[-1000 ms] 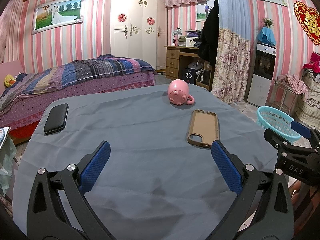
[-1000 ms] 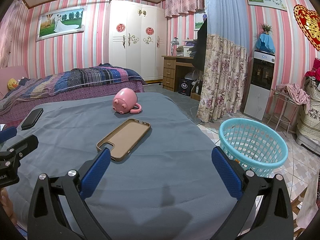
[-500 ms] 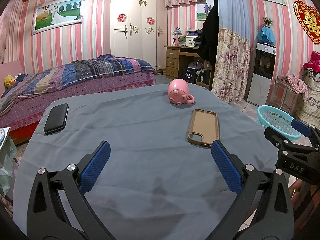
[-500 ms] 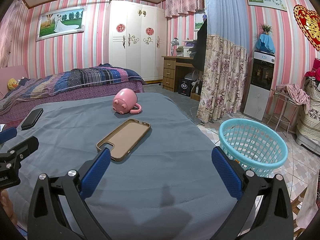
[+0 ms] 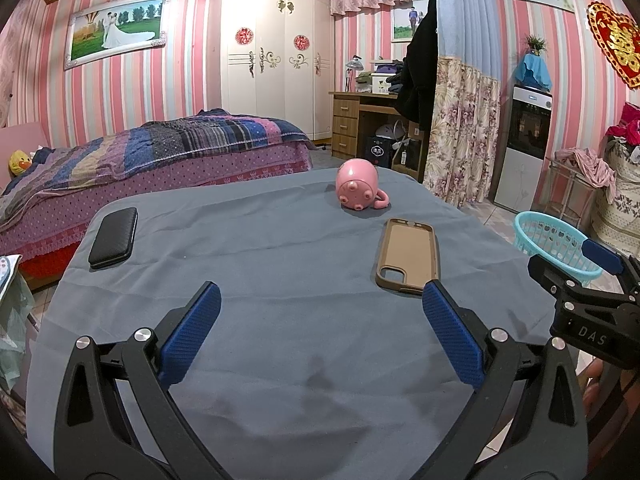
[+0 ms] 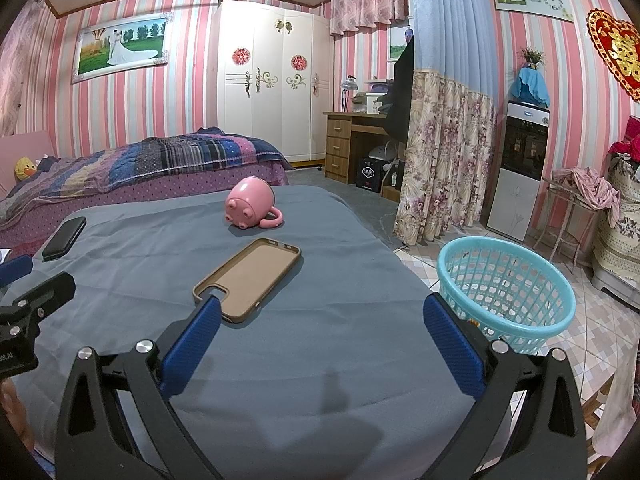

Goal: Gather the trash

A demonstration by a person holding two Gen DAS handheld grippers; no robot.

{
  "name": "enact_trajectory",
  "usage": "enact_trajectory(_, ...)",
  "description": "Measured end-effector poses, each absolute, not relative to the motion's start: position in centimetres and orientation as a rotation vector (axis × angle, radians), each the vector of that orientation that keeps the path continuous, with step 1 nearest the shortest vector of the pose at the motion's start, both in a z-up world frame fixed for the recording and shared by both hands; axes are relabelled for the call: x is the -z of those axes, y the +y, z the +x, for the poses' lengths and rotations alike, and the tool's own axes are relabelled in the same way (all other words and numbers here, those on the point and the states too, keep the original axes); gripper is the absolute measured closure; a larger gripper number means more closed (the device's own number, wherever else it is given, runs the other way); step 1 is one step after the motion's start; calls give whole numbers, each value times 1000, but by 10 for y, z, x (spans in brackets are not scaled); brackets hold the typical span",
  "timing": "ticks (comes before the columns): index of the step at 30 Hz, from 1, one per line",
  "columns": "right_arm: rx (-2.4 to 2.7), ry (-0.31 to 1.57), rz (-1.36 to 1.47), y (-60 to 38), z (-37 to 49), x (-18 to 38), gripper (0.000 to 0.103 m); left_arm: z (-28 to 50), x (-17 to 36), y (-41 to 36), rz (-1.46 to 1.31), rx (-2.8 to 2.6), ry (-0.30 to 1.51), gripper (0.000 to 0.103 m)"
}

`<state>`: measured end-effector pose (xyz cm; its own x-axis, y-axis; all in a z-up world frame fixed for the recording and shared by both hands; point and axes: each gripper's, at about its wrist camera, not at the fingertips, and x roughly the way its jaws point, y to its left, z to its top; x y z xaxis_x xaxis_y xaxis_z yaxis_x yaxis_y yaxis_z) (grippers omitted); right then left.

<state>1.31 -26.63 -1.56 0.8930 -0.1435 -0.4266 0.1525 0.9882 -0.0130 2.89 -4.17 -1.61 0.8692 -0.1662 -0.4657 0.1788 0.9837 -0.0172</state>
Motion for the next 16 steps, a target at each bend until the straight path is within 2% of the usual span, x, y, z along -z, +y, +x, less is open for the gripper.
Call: enact_trajectory(16,154,440,21,-267,13,16,4,35,19,-31,15,181,494,5)
